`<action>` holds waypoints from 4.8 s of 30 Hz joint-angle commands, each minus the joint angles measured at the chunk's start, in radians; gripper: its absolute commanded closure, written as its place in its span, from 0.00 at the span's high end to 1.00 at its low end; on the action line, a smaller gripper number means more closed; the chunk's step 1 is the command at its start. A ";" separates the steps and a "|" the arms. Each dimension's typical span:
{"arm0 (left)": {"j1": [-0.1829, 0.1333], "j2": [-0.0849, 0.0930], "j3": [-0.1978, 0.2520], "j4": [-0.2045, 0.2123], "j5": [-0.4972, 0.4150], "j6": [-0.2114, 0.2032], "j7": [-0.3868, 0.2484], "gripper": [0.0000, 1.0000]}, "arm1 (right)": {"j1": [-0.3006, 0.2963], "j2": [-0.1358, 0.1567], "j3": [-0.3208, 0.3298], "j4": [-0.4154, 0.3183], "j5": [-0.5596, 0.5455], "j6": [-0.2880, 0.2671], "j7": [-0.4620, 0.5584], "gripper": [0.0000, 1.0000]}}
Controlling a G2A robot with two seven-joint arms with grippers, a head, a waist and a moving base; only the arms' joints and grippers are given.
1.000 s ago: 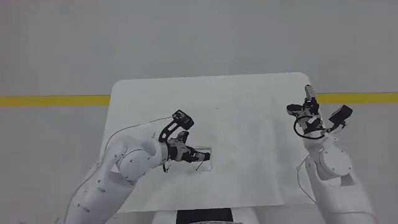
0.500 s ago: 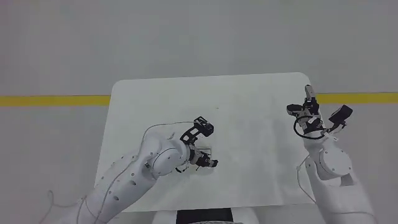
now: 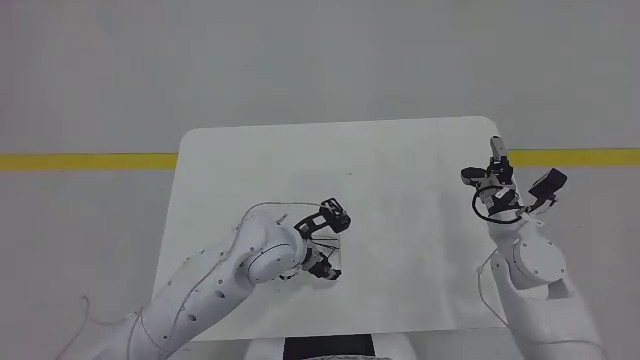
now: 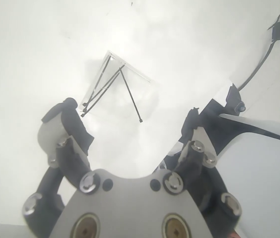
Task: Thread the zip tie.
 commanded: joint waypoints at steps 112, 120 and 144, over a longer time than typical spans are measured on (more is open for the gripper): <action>-0.196 -0.104 0.279 0.243 0.042 0.160 -0.055 0.38 | 0.000 0.000 0.000 0.000 0.000 0.000 0.000 1.00; -0.202 -0.112 0.290 0.268 0.034 0.162 -0.038 0.33 | 0.000 0.000 0.000 0.000 0.000 0.000 0.000 1.00; -0.211 -0.127 0.318 0.279 0.054 0.173 -0.049 0.08 | 0.000 0.000 0.000 0.000 0.000 0.000 0.000 1.00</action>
